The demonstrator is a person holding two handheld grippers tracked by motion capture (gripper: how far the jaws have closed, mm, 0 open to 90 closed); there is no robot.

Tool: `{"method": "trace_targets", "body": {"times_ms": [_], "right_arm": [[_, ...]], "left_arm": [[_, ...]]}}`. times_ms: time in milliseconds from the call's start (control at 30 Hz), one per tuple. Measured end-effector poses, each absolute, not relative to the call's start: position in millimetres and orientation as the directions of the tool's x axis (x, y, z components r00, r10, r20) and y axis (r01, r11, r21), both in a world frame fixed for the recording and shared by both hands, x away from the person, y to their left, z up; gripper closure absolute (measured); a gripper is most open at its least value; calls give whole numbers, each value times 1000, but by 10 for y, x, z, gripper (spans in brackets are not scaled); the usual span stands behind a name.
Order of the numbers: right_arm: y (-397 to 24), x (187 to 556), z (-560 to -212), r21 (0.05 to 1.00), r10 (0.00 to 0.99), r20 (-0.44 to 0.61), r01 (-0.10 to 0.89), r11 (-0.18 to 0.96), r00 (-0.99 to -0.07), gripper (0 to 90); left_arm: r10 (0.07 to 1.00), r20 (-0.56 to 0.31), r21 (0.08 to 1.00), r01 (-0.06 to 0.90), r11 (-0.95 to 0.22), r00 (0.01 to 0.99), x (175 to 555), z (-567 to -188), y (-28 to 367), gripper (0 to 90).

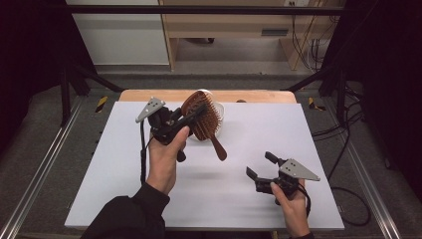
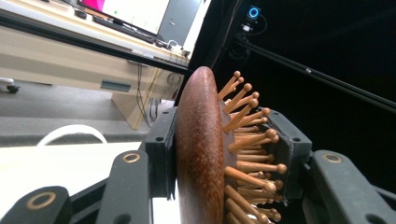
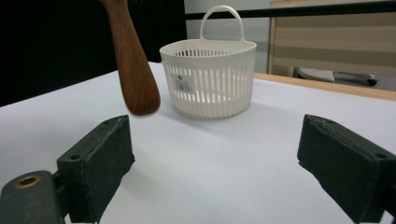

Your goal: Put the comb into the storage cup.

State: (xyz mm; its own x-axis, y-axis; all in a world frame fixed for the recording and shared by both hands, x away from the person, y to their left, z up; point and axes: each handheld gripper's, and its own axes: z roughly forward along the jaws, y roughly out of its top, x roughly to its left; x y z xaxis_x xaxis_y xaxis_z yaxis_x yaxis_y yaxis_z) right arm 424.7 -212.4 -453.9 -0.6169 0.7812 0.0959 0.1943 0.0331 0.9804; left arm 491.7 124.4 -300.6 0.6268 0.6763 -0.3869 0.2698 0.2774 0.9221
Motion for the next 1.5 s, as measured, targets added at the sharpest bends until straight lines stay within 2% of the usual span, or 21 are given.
{"method": "trace_targets", "body": {"times_ms": [167, 533, 867, 1500], "right_arm": [[-2245, 4224, -4594, 979, 798, 90, 199, 38, -595, 79], [-2234, 4244, -4618, 980, 805, 69, 193, 58, -589, 49], [-2186, 4251, -4644, 979, 807, 33, 183, 94, -590, 37], [-2190, 4253, -4648, 979, 805, 46, 186, 81, -592, 34]], "left_arm": [[688, -383, 924, 259, 283, 616, 5037, -2885, 1216, 512], [702, -331, 943, 199, 267, 630, 5325, -2635, 1100, 511], [742, -280, 960, 163, 229, 609, 5550, -2588, 1032, 510], [767, -301, 953, 147, 265, 567, 5744, -2604, 1073, 509]]}}
